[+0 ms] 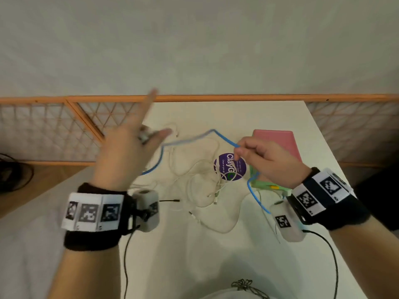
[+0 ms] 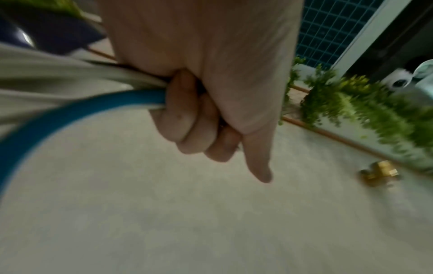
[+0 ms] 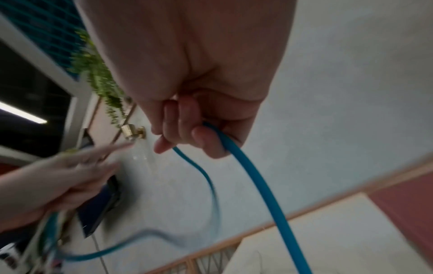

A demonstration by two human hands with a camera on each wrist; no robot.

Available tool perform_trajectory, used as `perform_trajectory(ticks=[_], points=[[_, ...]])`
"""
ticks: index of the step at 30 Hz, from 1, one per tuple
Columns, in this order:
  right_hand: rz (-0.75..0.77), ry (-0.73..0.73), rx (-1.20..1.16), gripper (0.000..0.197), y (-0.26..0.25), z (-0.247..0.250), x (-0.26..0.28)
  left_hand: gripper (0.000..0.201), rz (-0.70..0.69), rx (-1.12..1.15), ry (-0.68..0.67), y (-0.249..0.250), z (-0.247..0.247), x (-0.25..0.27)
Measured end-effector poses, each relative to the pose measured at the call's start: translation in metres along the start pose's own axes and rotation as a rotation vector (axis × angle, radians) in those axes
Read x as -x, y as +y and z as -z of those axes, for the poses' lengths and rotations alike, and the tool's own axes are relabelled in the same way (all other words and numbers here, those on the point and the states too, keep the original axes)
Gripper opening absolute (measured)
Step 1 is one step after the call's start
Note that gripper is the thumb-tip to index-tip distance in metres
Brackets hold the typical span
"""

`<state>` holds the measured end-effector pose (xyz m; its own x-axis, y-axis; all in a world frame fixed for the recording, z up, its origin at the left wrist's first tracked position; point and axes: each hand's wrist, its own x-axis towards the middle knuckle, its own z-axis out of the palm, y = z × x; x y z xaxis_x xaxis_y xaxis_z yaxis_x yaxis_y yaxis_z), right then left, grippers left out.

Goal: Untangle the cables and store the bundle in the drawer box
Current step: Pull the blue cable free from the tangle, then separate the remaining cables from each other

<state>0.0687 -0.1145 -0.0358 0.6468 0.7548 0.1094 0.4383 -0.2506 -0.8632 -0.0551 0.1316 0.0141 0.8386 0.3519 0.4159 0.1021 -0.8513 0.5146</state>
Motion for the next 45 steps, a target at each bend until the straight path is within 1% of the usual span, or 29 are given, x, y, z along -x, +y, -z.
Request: perform_trajectory(ticks=[1, 3, 4, 5, 6, 8, 10, 12, 13, 14, 16, 17, 18, 19, 20, 22, 24, 25, 27, 30, 32, 33, 35, 37, 38, 39, 41, 43, 45], points=[[0.037, -0.013, 0.019, 0.022, -0.007, -0.005, -0.005, 0.068, -0.075, 0.027, -0.096, 0.014, -0.008, 0.002], [0.090, -0.035, 0.042, 0.022, -0.019, -0.011, -0.013, 0.054, -0.163, 0.067, -0.282, 0.032, -0.030, 0.003], [0.112, -0.033, 0.028, 0.022, -0.022, -0.013, -0.016, 0.039, -0.181, 0.071, -0.322, 0.038, -0.038, 0.003], [0.122, -0.025, -0.012, 0.021, -0.023, -0.013, -0.017, 0.030, -0.182, 0.098, -0.315, 0.040, -0.043, 0.001], [0.113, -0.015, -0.073, 0.020, -0.022, -0.012, -0.016, 0.030, -0.174, 0.130, -0.259, 0.038, -0.045, -0.001], [0.057, -0.004, -0.149, 0.018, -0.011, -0.005, -0.010, 0.029, -0.116, 0.161, -0.053, 0.028, -0.039, -0.007], [-0.002, -0.016, -0.103, 0.021, 0.003, 0.004, -0.002, 0.029, -0.001, 0.104, 0.137, 0.009, -0.025, -0.014], [-0.051, -0.017, -0.074, 0.022, 0.011, 0.007, 0.005, 0.030, 0.115, -0.007, 0.209, -0.006, -0.013, -0.019], [-0.057, -0.014, -0.067, 0.022, 0.011, 0.007, 0.005, 0.032, 0.106, -0.058, 0.195, -0.007, -0.011, -0.020], [-0.047, -0.010, -0.056, 0.021, 0.008, 0.005, 0.005, 0.040, 0.036, -0.071, 0.138, -0.002, -0.011, -0.018], [0.022, -0.006, -0.026, 0.021, -0.005, -0.002, -0.003, 0.055, -0.125, -0.010, -0.109, 0.020, -0.019, -0.012], [0.063, -0.005, -0.018, 0.020, -0.013, -0.006, -0.008, 0.054, -0.171, 0.028, -0.241, 0.031, -0.025, -0.008], [0.097, -0.003, -0.014, 0.021, -0.020, -0.009, -0.012, 0.046, -0.205, 0.040, -0.312, 0.038, -0.033, -0.005], [0.123, 0.002, -0.011, 0.021, -0.025, -0.010, -0.015, 0.037, -0.221, 0.047, -0.313, 0.042, -0.038, -0.004], [0.138, 0.008, -0.017, 0.021, -0.027, -0.010, -0.017, 0.032, -0.213, 0.070, -0.265, 0.044, -0.039, -0.004], [0.109, 0.024, -0.061, 0.021, -0.021, -0.008, -0.016, 0.034, -0.166, 0.130, -0.072, 0.033, -0.032, -0.009], [0.038, -0.017, -0.108, 0.023, -0.007, -0.003, -0.008, 0.033, -0.097, 0.147, 0.115, 0.015, -0.016, -0.013], [0.009, -0.061, -0.116, 0.024, 0.000, -0.002, -0.004, 0.034, -0.063, 0.131, 0.153, 0.007, -0.008, -0.014], [-0.011, -0.161, -0.017, 0.023, 0.013, -0.005, 0.002, 0.036, -0.014, 0.060, 0.127, -0.008, 0.004, -0.013], [0.004, -0.293, 0.356, 0.015, 0.024, -0.016, -0.011, 0.034, 0.052, -0.015, -0.024, -0.024, 0.003, -0.008], [-0.031, -0.329, 0.574, 0.015, 0.022, -0.023, -0.036, 0.029, 0.097, -0.005, -0.062, -0.032, -0.003, -0.003], [-0.053, -0.269, 0.622, 0.017, 0.019, -0.026, -0.049, 0.027, 0.104, 0.004, -0.042, -0.035, -0.006, 0.000], [-0.052, -0.068, 0.544, 0.028, 0.016, -0.034, -0.075, 0.029, 0.114, 0.013, 0.026, -0.038, -0.010, 0.005], [-0.023, 0.011, 0.374, 0.053, 0.013, -0.046, -0.092, 0.036, 0.147, 0.027, 0.096, -0.041, -0.013, 0.009], [-0.026, -0.002, 0.311, 0.061, 0.013, -0.054, -0.093, 0.039, 0.160, 0.040, 0.124, -0.041, -0.014, 0.011], [-0.037, -0.024, 0.275, 0.059, 0.018, -0.066, -0.091, 0.039, 0.162, 0.058, 0.134, -0.041, -0.016, 0.014], [-0.066, -0.112, 0.331, 0.036, 0.032, -0.092, -0.074, 0.027, 0.139, 0.100, 0.117, -0.039, -0.023, 0.019], [-0.121, -0.320, 0.497, 0.019, 0.050, -0.123, -0.053, 0.022, 0.137, 0.156, 0.083, -0.037, -0.034, 0.025], [-0.219, -0.527, 0.621, 0.022, 0.069, -0.152, -0.035, 0.028, 0.168, 0.241, 0.045, -0.036, -0.047, 0.031]])
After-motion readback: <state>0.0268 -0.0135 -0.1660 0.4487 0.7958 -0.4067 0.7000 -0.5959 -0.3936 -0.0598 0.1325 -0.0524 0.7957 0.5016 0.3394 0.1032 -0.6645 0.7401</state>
